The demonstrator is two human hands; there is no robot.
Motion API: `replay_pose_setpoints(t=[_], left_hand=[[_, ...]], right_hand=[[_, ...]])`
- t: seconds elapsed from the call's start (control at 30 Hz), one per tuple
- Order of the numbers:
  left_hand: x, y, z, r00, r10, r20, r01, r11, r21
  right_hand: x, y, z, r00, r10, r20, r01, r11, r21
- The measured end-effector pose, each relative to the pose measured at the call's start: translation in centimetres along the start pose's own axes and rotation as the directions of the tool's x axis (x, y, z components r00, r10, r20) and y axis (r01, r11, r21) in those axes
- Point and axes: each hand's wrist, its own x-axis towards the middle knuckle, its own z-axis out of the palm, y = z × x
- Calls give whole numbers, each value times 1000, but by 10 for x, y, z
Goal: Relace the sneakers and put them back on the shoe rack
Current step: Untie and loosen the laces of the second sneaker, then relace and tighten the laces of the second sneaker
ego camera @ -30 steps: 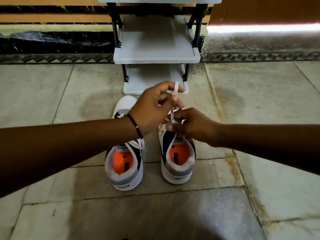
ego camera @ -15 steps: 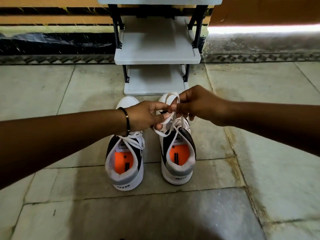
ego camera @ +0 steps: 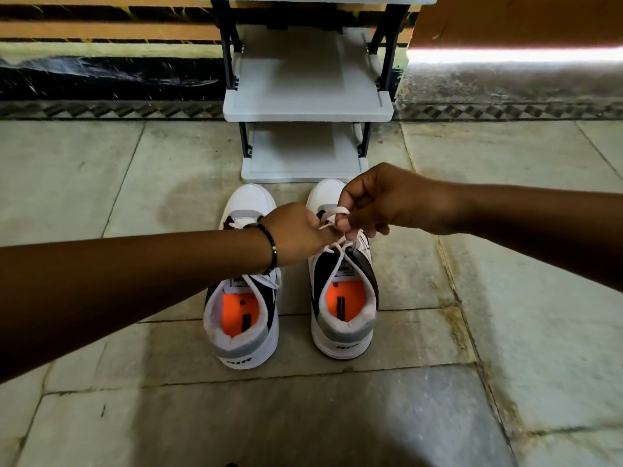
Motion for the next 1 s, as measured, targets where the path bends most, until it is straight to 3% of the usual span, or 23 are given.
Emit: replay_pose_setpoints(t=[0.1, 0.27, 0.37, 0.47, 0.57, 0.7, 0.83, 0.93, 1.0], left_hand=[[-2, 6, 4, 994, -63, 86, 86, 952, -294], [-4, 12, -9, 964, -258, 72, 259, 831, -493], [-6, 16, -18, 955, -279, 95, 276, 730, -625], [-2, 14, -22, 959, -276, 71, 244, 668, -703], [-1, 11, -23, 958, -273, 92, 243, 592, -769], [-3, -8, -26, 949, -316, -10, 203, 634, -747], [-2, -30, -33, 936, -284, -206, 120, 813, -570], [6, -38, -42, 915, -323, -240, 113, 779, -616], [15, -42, -48, 891, -373, -259, 151, 781, -607]], right_hand=[[0, 1, 2, 1000, -8, -16, 9, 999, 44], [0, 1, 3, 983, -7, -183, 29, 993, 114], [2, -3, 2, 948, -15, -318, 49, 994, 101], [2, -5, 3, 892, -11, -451, 6, 1000, -14], [-3, -5, 1, 856, -31, -516, -121, 959, -257], [-8, 5, -5, 884, 86, -460, -272, 894, -357], [-11, 30, -14, 881, 226, -416, -429, 753, -499], [-16, 44, -19, 885, 154, -440, -444, 560, -699], [-17, 49, -22, 891, 171, -419, -444, 510, -736]])
